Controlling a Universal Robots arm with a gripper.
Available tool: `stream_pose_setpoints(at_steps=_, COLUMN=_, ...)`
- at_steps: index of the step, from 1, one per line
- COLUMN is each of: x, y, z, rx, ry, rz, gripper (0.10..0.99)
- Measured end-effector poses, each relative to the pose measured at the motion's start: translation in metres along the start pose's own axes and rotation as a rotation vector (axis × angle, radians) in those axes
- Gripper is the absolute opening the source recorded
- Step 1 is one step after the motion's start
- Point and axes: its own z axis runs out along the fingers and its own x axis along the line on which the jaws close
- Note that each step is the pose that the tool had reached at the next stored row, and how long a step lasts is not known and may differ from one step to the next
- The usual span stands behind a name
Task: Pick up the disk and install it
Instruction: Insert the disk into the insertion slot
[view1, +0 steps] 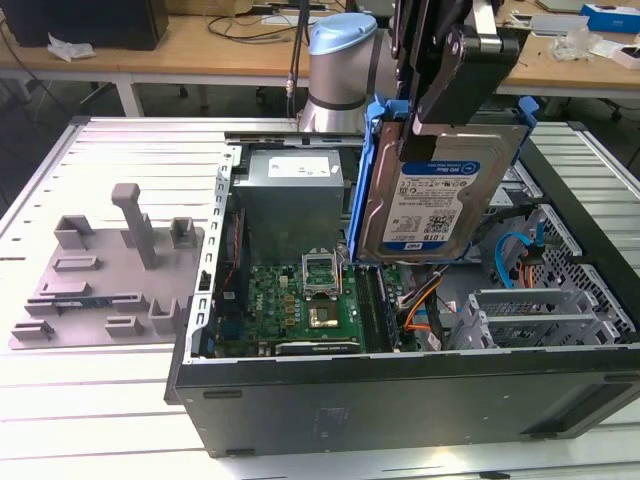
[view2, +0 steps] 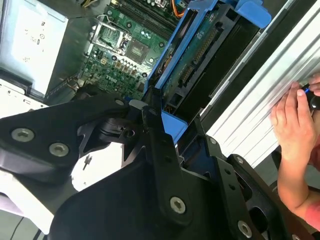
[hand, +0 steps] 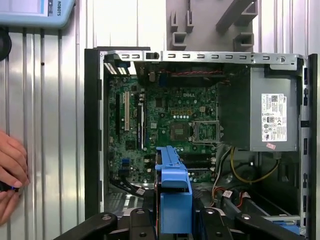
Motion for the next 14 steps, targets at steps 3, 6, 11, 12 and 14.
stream_pose_setpoints(at_steps=3, x=0.0039, y=-0.0017, z=0.0006, rx=0.0, ry=-0.001, rz=0.009, gripper=0.369)
stream_pose_setpoints(at_steps=6, x=0.0074, y=-0.0068, z=0.0006, rx=0.0, ry=-0.0015, rz=0.01, gripper=0.369)
stream_pose_setpoints(at_steps=11, x=0.0134, y=-0.016, z=0.0009, rx=0.0, ry=-0.0039, rz=0.011, gripper=0.369)
stream_pose_setpoints(at_steps=12, x=0.0142, y=-0.0173, z=0.0011, rx=0.0, ry=-0.0044, rz=0.011, gripper=0.369)
stream_pose_setpoints(at_steps=14, x=0.0163, y=-0.0214, z=0.0014, rx=0.0, ry=-0.0061, rz=0.012, gripper=0.369)
